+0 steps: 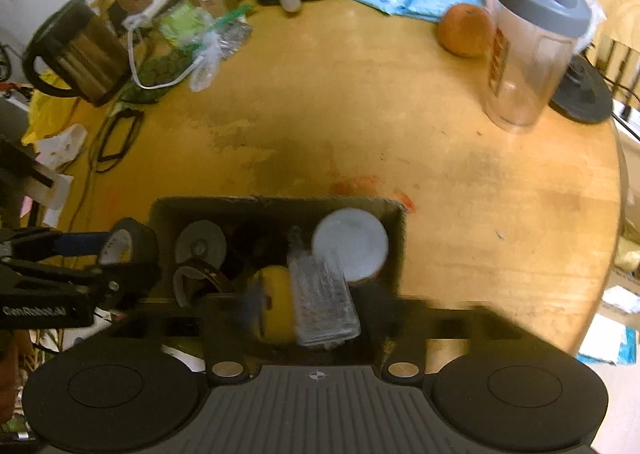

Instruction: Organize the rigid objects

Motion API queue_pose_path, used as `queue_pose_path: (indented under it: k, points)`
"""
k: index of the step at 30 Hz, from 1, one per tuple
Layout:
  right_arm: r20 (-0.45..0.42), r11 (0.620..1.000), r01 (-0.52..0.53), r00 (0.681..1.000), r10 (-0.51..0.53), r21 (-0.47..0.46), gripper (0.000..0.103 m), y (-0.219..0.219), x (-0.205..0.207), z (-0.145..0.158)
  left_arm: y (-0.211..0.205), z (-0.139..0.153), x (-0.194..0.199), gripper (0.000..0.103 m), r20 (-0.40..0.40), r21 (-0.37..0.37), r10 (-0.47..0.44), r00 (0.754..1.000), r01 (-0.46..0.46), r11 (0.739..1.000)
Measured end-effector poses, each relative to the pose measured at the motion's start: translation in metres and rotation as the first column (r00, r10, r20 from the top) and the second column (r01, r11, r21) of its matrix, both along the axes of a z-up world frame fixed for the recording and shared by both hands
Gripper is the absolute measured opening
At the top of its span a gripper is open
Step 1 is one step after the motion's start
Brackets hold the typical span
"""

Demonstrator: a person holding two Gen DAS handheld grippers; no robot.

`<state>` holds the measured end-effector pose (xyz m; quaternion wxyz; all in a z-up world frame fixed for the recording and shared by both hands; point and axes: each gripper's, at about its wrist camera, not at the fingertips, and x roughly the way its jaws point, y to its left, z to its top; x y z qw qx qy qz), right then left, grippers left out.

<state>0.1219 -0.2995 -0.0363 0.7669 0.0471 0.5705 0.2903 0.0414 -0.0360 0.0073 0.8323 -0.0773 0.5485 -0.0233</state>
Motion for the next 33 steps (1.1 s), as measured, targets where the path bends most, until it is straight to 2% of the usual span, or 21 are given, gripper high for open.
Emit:
queue_pose_path:
  k: [1, 2, 3, 4, 8, 15, 33]
  points:
    - [0.002, 1.000, 0.010, 1.000, -0.010, 0.000, 0.103, -0.002, -0.001, 0.000, 0.003, 0.000, 0.000, 0.081, 0.002, 0.002, 0.003, 1.000, -0.003, 1.000]
    - [0.004, 1.000, 0.018, 1.000, -0.018, 0.004, 0.103, -0.004, -0.002, 0.000, 0.005, 0.001, -0.001, 0.087, 0.004, 0.004, 0.008, 1.000, -0.008, 1.000]
    - [-0.004, 1.000, 0.021, 1.000, -0.021, 0.001, 0.103, -0.006, -0.002, 0.000, 0.007, 0.002, -0.002, 0.098, 0.010, 0.003, 0.011, 1.000, -0.012, 1.000]
    - [-0.011, 1.000, 0.023, 1.000, -0.023, -0.002, 0.103, -0.007, -0.002, -0.001, 0.008, 0.003, -0.002, 0.100, 0.014, -0.001, 0.009, 1.000, -0.009, 1.000]
    - [-0.033, 0.999, 0.041, 0.999, -0.042, -0.003, 0.103, -0.012, -0.003, -0.003, 0.012, 0.002, -0.002, 0.100, -0.012, -0.034, 0.013, 1.000, -0.013, 0.999]
    - [-0.017, 0.999, 0.038, 0.999, -0.038, -0.006, 0.103, -0.012, -0.010, 0.002, 0.010, 0.002, -0.007, 0.100, -0.020, -0.040, 0.007, 1.000, -0.008, 0.999]
    - [-0.024, 0.999, 0.038, 0.999, -0.039, -0.020, 0.103, -0.007, -0.017, 0.003, 0.006, 0.004, -0.016, 0.100, -0.035, -0.012, 0.014, 0.999, -0.015, 1.000]
